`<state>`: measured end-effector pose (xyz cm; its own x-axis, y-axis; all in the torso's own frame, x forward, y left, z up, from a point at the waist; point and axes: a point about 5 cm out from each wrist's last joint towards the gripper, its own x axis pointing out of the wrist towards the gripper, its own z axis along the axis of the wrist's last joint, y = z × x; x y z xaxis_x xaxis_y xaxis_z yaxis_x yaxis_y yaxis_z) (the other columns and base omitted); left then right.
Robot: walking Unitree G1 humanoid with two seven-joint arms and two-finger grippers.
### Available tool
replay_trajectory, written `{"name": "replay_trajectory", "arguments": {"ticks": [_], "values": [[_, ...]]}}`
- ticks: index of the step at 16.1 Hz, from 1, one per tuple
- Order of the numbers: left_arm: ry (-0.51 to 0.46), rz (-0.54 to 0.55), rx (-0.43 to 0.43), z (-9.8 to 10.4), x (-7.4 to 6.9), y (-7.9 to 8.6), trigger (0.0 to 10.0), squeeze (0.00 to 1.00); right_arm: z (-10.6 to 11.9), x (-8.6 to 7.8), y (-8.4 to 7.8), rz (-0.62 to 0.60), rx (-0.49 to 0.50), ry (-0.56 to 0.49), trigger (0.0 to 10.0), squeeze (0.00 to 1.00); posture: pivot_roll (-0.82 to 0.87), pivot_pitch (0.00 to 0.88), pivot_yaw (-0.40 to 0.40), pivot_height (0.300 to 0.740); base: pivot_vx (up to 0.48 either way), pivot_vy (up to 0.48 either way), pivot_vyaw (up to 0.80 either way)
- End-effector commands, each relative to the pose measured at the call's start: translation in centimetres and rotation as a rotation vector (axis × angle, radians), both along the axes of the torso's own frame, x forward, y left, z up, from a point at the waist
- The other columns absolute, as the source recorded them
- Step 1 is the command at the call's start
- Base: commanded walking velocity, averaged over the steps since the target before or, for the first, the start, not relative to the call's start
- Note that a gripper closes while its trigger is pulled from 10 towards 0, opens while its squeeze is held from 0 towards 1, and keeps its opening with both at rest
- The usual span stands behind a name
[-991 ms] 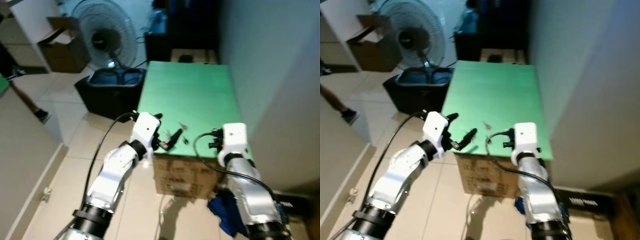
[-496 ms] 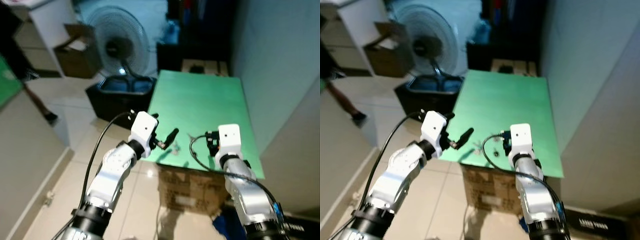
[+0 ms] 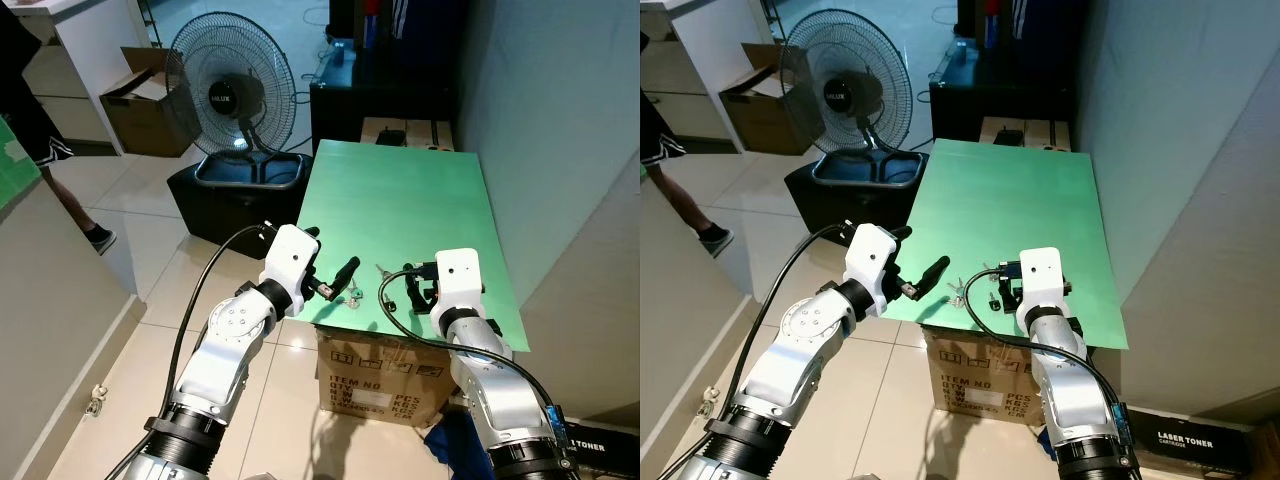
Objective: Hang keys on a hook
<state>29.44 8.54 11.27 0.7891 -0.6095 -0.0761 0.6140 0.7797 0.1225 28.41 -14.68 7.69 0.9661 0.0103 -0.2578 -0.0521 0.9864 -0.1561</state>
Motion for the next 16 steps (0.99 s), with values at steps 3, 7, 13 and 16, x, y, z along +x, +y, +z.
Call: {"name": "replay_trajectory", "arguments": {"ticks": [3, 7, 13, 16], "values": [[-0.038, -0.001, 0.02, 0.5, 0.1, 0.3, 10.0, 0.0, 0.6, 0.4, 0.4, 0.006, -0.03, -0.033, 10.0, 0.0, -0.11, 0.0, 0.059, 0.74, 0.146, 0.0, 0.0], [-0.037, 0.005, 0.046, 0.4, 0.1, 0.3, 10.0, 0.0, 0.5, 0.5, 0.7, 0.016, -0.045, -0.031, 10.0, 0.0, -0.11, 0.0, 0.065, 0.74, 0.311, 0.0, 0.0], [-0.021, 0.0, 0.053, 0.1, -0.3, 1.0, 10.0, 0.0, 5.8, 3.4, 2.1, -0.017, -0.1, -0.261, 10.0, 0.0, -0.09, 0.0, 0.103, 0.74, 0.0, 0.0, 0.0], [-0.002, -0.012, 0.081, 0.0, -1.2, 1.6, 10.0, 0.0, 7.9, 7.0, 3.9, -0.013, -0.091, -0.316, 10.0, 0.0, -0.05, 0.0, 0.122, 0.74, 0.0, 0.0, 0.0]]}}
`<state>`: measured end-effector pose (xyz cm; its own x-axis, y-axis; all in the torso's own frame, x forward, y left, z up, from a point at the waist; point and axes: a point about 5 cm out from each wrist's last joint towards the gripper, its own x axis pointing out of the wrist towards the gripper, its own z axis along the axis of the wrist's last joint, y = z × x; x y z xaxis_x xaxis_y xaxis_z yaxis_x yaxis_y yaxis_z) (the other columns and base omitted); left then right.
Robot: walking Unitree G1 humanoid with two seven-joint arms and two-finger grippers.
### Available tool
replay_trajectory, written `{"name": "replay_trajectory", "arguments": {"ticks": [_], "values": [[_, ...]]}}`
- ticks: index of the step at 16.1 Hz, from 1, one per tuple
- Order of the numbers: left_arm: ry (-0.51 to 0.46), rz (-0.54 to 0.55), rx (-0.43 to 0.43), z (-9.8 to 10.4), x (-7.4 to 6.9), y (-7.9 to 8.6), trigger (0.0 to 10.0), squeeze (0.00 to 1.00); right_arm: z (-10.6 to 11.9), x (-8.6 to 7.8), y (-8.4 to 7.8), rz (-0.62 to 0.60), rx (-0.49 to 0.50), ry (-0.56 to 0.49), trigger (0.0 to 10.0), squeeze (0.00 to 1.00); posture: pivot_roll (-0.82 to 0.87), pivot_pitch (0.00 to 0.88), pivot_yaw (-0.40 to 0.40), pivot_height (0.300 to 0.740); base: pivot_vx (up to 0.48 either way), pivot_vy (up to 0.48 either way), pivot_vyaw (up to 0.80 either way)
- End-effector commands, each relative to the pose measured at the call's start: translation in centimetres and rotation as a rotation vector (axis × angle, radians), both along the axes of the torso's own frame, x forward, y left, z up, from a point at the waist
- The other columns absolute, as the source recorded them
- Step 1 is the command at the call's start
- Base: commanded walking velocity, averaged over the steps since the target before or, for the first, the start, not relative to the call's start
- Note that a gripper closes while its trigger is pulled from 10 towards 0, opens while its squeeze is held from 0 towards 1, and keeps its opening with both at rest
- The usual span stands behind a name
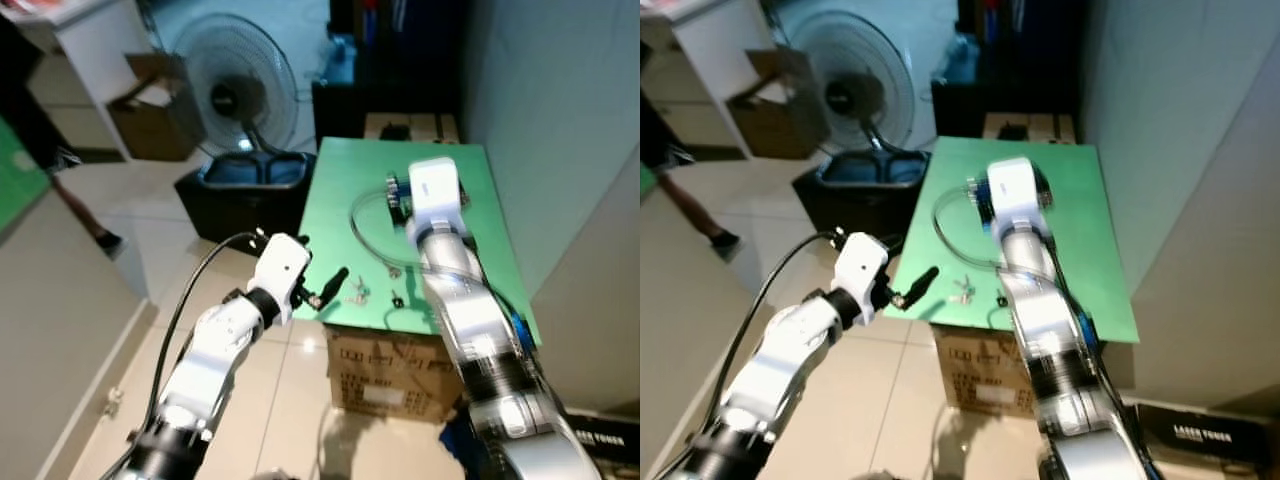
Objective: Hang keys on a hook
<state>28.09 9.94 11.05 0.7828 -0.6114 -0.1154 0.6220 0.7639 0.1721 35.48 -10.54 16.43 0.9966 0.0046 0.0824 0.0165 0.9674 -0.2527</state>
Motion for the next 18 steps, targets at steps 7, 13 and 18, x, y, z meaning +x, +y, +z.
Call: {"name": "replay_trajectory", "arguments": {"ticks": [7, 13, 18], "values": [[0.084, -0.016, 0.119, 0.5, -4.4, 4.1, 10.0, 0.0, -5.7, 1.1, 2.0, -0.047, 0.124, 0.253, 10.0, 0.0, 0.1, 0.01, 0.179, 0.74, 0.0, 0.0, 0.0], [0.201, 0.034, 0.192, 1.9, -9.4, 7.4, 10.0, 0.0, -10.5, -2.3, 6.8, 0.117, 0.046, 0.387, 10.0, 0.0, 0.19, 0.152, 0.241, 0.74, 0.0, 0.0, 0.0], [0.26, 0.031, 0.231, 2.3, -11.0, 8.5, 10.0, 0.0, -11.1, -2.9, 7.0, 0.075, -0.021, 0.37, 10.0, 0.0, 0.18, 0.195, 0.279, 0.74, 0.0, 0.0, 0.0]]}}
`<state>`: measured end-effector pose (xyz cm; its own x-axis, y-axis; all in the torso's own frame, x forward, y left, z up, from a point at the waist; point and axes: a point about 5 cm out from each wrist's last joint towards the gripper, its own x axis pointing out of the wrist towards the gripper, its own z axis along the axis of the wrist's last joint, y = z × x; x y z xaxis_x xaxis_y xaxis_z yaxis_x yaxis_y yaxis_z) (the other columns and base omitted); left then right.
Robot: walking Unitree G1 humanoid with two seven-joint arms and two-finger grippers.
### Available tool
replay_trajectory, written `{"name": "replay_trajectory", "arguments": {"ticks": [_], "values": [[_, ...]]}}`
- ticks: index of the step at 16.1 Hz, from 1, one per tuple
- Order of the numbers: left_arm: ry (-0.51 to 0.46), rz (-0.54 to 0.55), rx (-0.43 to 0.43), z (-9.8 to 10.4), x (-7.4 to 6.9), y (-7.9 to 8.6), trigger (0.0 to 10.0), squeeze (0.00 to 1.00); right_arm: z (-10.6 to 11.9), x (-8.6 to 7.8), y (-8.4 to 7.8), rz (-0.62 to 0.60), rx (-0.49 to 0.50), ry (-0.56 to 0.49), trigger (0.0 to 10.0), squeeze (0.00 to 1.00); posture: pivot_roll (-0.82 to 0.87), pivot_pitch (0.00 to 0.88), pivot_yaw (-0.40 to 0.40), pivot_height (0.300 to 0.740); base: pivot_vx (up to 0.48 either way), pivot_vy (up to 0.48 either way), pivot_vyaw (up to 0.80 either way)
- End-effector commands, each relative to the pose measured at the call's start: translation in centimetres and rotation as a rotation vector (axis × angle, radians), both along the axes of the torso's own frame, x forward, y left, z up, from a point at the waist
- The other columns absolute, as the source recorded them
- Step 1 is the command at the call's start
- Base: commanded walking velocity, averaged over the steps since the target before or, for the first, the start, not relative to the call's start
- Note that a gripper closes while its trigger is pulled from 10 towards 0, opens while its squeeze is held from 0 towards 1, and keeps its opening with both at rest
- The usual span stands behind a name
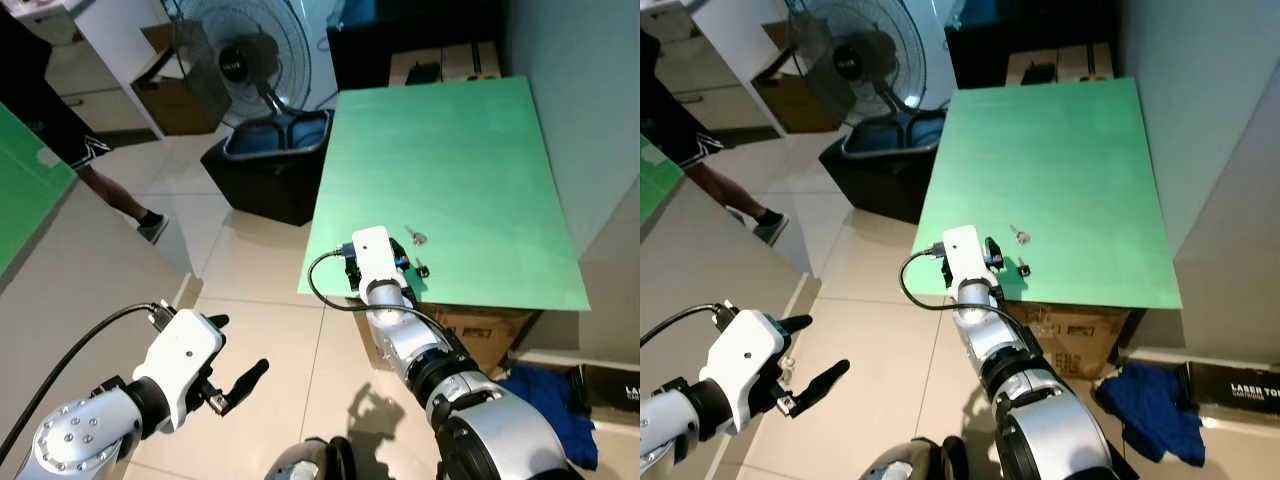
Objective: Hang keys on a hook
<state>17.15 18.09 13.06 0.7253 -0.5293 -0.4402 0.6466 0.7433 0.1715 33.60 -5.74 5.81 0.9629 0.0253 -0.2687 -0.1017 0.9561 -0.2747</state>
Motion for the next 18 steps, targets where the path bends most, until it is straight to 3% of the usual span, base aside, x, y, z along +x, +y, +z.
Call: {"name": "replay_trajectory", "arguments": {"ticks": [1, 2, 3, 4, 8, 12, 14, 15, 16, 18], "values": [[-0.001, 0.002, 0.013, 0.3, -0.1, 0.4, 10.0, 0.0, -0.4, -1.0, 2.2, 0.046, 0.025, 0.017, 10.0, 0.0, 0.18, 0.195, 0.279, 0.74, 0.0, 0.0, 0.0], [0.008, -0.003, 0.014, 0.4, -0.2, 0.5, 10.0, 0.0, -0.6, -1.1, 2.2, 0.041, 0.006, 0.021, 10.0, 0.0, 0.18, 0.2, 0.287, 0.74, 0.0, 0.0, 0.0], [0.041, -0.035, 0.0, 0.0, -0.2, 0.0, 10.0, 0.0, -1.9, -1.8, 1.6, 0.047, -0.131, 0.056, 10.0, 0.0, 0.09, 0.236, 0.314, 0.74, 0.0, 0.0, 0.0], [0.061, -0.055, -0.017, -0.2, -0.3, -0.5, 10.0, 0.0, -2.5, -2.1, 1.3, 0.056, -0.2, 0.074, 10.0, 0.0, 0.05, 0.248, 0.312, 0.74, 0.0, 0.0, 0.0], [0.12, -0.096, -0.088, -1.1, -0.6, -2.4, 10.0, 0.0, -2.8, -2.4, 1.2, 0.085, -0.283, 0.058, 10.0, 0.0, -0.05, 0.293, 0.317, 0.74, 0.0, 0.0, 0.0], [0.134, -0.117, -0.111, -1.4, -0.4, -3.4, 10.0, 0.0, -3.4, -2.9, 1.0, 0.063, -0.264, 0.069, 10.0, 0.0, -0.07, 0.307, 0.312, 0.74, 0.0, 0.0, 0.0], [0.125, -0.103, -0.109, -1.6, -0.1, -3.4, 10.0, 0.0, -2.9, -2.7, 1.1, 0.0, -0.051, 0.064, 10.0, 0.0, -0.07, 0.295, 0.297, 0.74, 0.0, 0.0, 0.0], [0.092, -0.09, -0.11, -1.7, 0.9, -3.7, 10.0, 0.0, -2.0, -2.5, 1.0, -0.067, 0.178, 0.031, 10.0, 0.0, -0.08, 0.254, 0.271, 0.74, 0.0, 0.0, 0.0], [0.055, -0.074, -0.12, -1.7, 2.0, -3.9, 10.0, 0.0, -1.2, -2.4, 0.6, -0.1, 0.294, -0.011, 10.0, 0.0, -0.09, 0.224, 0.255, 0.74, 0.0, 0.0, 0.0], [0.018, -0.042, -0.138, -2.3, 3.8, -4.4, 10.0, 0.0, -0.7, -2.7, -0.4, -0.103, 0.329, -0.046, 10.0, 0.0, -0.13, 0.15, 0.223, 0.74, 0.0, 0.0, 0.0]]}}
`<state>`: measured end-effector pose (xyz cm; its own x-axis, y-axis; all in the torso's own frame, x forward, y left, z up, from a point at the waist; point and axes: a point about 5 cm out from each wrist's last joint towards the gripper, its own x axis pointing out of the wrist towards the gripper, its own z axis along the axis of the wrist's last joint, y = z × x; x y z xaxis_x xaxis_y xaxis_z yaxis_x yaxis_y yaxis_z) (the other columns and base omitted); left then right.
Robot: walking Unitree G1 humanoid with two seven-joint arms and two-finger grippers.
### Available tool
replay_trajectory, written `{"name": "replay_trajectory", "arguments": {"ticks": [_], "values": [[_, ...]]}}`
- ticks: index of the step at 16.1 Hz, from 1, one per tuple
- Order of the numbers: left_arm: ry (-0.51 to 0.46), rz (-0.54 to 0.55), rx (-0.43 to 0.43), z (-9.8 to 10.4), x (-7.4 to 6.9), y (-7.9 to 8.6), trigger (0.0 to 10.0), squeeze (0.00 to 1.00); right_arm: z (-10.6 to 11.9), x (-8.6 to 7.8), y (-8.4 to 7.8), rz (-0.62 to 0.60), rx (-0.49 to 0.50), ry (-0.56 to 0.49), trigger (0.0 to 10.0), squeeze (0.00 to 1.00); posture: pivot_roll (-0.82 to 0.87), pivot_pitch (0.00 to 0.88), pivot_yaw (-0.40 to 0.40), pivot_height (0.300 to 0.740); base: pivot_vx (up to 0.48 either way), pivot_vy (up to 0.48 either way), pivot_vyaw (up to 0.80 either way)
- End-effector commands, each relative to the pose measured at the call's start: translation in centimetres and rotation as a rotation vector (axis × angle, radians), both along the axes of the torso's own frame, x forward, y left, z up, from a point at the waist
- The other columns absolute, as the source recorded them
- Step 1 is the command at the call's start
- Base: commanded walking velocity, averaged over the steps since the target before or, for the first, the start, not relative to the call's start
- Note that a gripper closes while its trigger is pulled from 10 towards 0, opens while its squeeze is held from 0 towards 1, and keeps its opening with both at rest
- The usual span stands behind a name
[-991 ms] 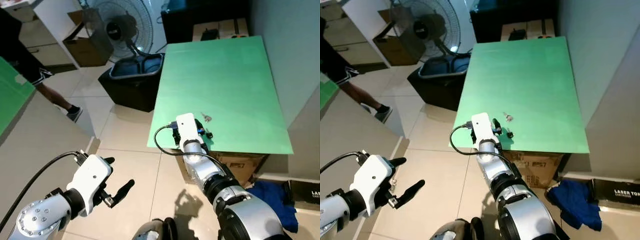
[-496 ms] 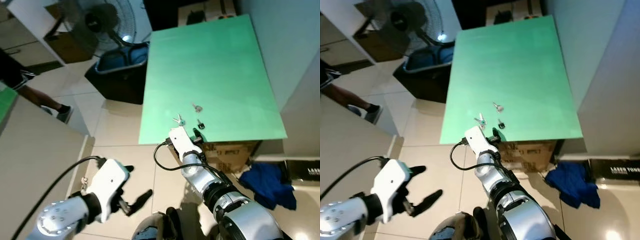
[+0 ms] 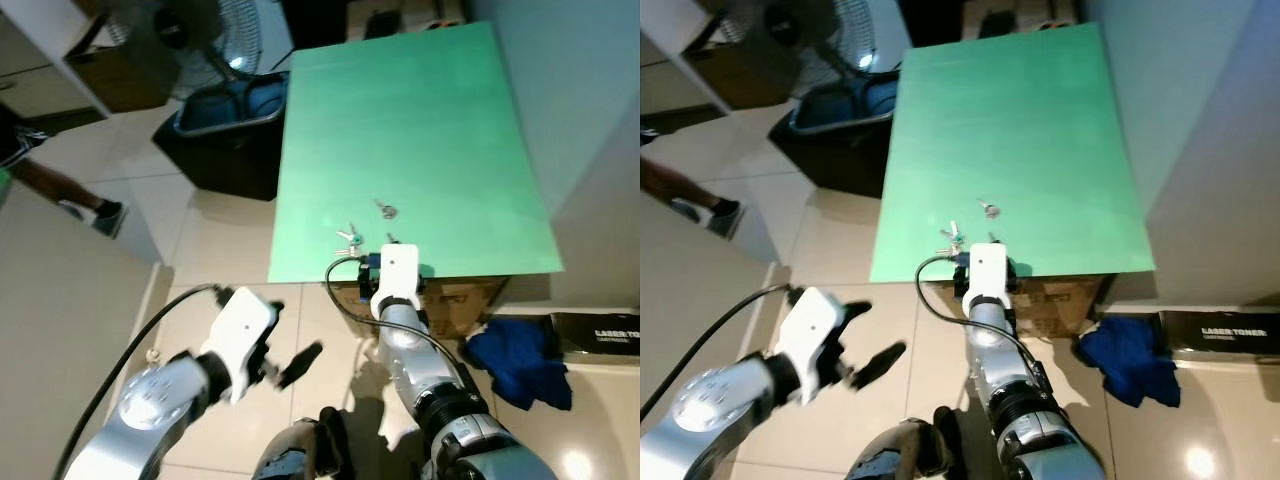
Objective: Hang keys on a hook
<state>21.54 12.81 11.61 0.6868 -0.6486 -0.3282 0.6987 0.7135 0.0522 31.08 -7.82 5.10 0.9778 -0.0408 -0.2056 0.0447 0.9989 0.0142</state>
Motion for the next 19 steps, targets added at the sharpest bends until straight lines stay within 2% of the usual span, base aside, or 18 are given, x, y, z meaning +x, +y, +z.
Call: {"name": "replay_trajectory", "arguments": {"ticks": [1, 2, 4, 5, 6, 7, 8, 9, 11, 12, 13, 14, 15, 16, 17, 19], "values": [[0.009, 0.053, 0.022, -0.9, 0.7, 0.7, 10.0, 0.0, 0.6, -0.4, 1.0, 0.029, 0.038, -0.014, 10.0, 0.0, -0.15, 0.109, 0.207, 0.74, 0.0, 0.0, 0.0], [-0.02, 0.091, -0.015, -1.1, 2.7, 0.3, 10.0, 0.0, 2.1, -1.0, -0.3, 0.017, 0.063, -0.071, 10.0, 0.0, -0.19, 0.05, 0.189, 0.74, 0.0, 0.0, 0.0], [-0.028, 0.108, -0.039, -1.3, 3.9, -0.2, 10.0, 0.0, 3.1, -1.3, -1.1, 0.018, 0.093, -0.106, 10.0, 0.0, -0.2, 0.036, 0.186, 0.74, 0.0, 0.0, 0.0], [-0.039, 0.159, -0.112, -1.6, 5.6, -1.0, 10.0, 0.0, 4.8, -2.1, -3.1, 0.02, 0.085, -0.183, 10.0, 0.0, -0.25, 0.0, 0.145, 0.74, 0.0, 0.0, 0.0], [-0.039, 0.159, -0.112, -1.6, 5.6, -1.0, 10.0, 0.0, 4.8, -2.1, -3.1, 0.02, 0.085, -0.183, 10.0, 0.0, -0.25, 0.0, 0.145, 0.74, 0.0, 0.0, 0.0], [-0.076, 0.272, -0.201, -1.5, 7.0, -0.3, 10.0, 0.0, 5.4, -4.1, -5.8, -0.004, -0.026, -0.247, 10.0, 0.0, -0.26, 0.0, 0.119, 0.74, 0.0, 0.0, 0.0], [-0.096, 0.319, -0.226, -1.5, 7.4, 0.3, 10.0, 0.0, 4.9, -4.9, -6.7, -0.013, -0.078, -0.25, 10.0, 0.0, -0.26, 0.0, 0.116, 0.74, 0.0, 0.0, 0.0], [-0.131, 0.431, -0.239, -1.5, 8.2, 1.9, 10.0, 0.0, 3.6, -6.2, -8.0, -0.022, -0.189, -0.21, 10.0, 0.0, -0.25, 0.0, 0.114, 0.74, 0.0, 0.0, 0.0], [-0.117, 0.511, -0.219, -2.4, 9.2, 3.2, 10.0, 0.0, 2.4, -6.8, -8.7, -0.033, -0.203, -0.151, 10.0, 0.0, -0.25, 0.0, 0.128, 0.74, 0.0, 0.0, 0.0], [-0.105, 0.513, -0.199, -2.9, 9.3, 3.5, 10.0, 0.0, 2.3, -6.7, -8.7, -0.035, -0.206, -0.146, 10.0, 0.0, -0.25, 0.0, 0.131, 0.74, 0.0, 0.0, 0.0], [-0.086, 0.511, -0.159, -4.1, 9.4, 4.6, 10.0, 0.0, 2.2, -6.7, -9.0, -0.05, -0.19, -0.139, 10.0, 0.0, -0.26, 0.0, 0.143, 0.74, 0.0, 0.0, 0.0], [-0.077, 0.5, -0.168, -4.4, 9.3, 5.1, 10.0, 0.0, 2.2, -6.6, -9.1, -0.053, -0.185, -0.142, 10.0, 0.0, -0.26, 0.0, 0.145, 0.74, 0.0, 0.0, 0.0], [-0.108, 0.473, -0.152, -4.3, 8.9, 6.1, 10.0, 0.0, 2.1, -6.7, -9.4, -0.071, -0.182, -0.15, 10.0, 0.0, -0.26, 0.0, 0.163, 0.74, 0.0, 0.0, 0.0], [-0.133, 0.47, -0.152, -3.9, 8.8, 6.2, 10.0, 0.0, 2.4, -6.7, -9.5, -0.079, -0.186, -0.167, 10.0, 0.0, -0.26, 0.0, 0.169, 0.74, 0.0, 0.0, 0.0], [-0.174, 0.447, -0.188, -3.1, 8.5, 5.8, 10.0, 0.0, 3.3, -6.8, -9.9, -0.112, -0.192, -0.202, 10.0, 0.0, -0.27, 0.0, 0.179, 0.74, 0.0, 0.0, 0.0], [-0.218, 0.447, -0.233, -2.8, 8.7, 5.5, 10.0, 0.0, 3.4, -7.0, -10.6, -0.168, -0.186, -0.223, 10.0, 0.0, -0.27, 0.0, 0.179, 0.74, 0.0, 0.0, 0.0]]}}
